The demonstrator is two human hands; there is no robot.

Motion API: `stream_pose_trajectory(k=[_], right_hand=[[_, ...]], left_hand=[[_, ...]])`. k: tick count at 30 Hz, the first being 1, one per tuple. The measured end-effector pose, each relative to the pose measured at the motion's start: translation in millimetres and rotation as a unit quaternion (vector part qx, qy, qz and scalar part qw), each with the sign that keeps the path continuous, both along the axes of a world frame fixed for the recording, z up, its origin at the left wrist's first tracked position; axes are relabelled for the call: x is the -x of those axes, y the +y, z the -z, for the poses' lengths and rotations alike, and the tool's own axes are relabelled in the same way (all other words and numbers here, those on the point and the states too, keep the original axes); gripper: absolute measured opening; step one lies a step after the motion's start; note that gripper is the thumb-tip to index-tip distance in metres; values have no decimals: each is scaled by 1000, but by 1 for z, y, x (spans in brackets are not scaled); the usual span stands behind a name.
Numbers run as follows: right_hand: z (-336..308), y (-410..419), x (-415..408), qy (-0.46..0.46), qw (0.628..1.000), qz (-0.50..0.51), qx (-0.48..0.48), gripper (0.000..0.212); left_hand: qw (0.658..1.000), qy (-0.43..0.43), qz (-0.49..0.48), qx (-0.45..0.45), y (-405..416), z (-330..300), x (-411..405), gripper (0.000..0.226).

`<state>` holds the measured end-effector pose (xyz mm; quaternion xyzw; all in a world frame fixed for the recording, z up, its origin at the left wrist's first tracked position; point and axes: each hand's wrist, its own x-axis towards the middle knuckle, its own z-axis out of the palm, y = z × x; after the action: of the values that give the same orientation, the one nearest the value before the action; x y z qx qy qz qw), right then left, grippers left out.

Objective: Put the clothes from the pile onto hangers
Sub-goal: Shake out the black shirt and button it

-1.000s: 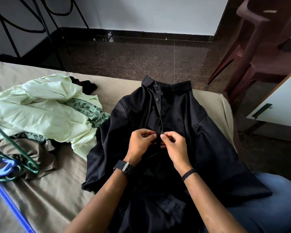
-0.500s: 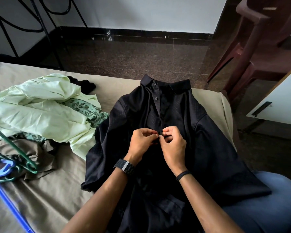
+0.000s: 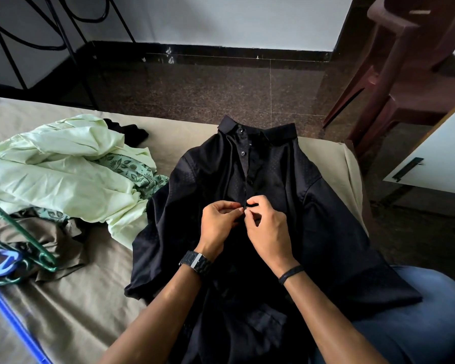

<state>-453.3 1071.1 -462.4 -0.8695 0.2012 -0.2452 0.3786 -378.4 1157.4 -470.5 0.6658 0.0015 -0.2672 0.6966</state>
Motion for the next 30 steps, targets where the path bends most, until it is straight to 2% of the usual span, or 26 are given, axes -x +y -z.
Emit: stream_pose_trajectory(k=[7, 11, 14, 21, 25, 30], right_hand=[[-4, -9, -1, 21, 994, 21, -106, 29], [-6, -9, -6, 10, 988, 42, -146, 31], [-8, -6, -6, 4, 984, 45, -172, 34], [-6, -9, -4, -2, 982, 44, -186, 31], [-10, -9, -3, -1, 987, 40, -154, 28], [-11, -10, -4, 7, 992, 40, -121, 32]], left_hand=[[1000, -15, 6, -23, -1, -1, 3, 2], [999, -26, 22, -28, -6, -2, 4, 10], [1000, -11, 1, -9, -5, -2, 2, 3], [998, -51, -28, -35, -5, -3, 0, 11], [994, -83, -41, -53, -5, 0, -1, 16], [999, -20, -22, 34, -5, -6, 7, 21]])
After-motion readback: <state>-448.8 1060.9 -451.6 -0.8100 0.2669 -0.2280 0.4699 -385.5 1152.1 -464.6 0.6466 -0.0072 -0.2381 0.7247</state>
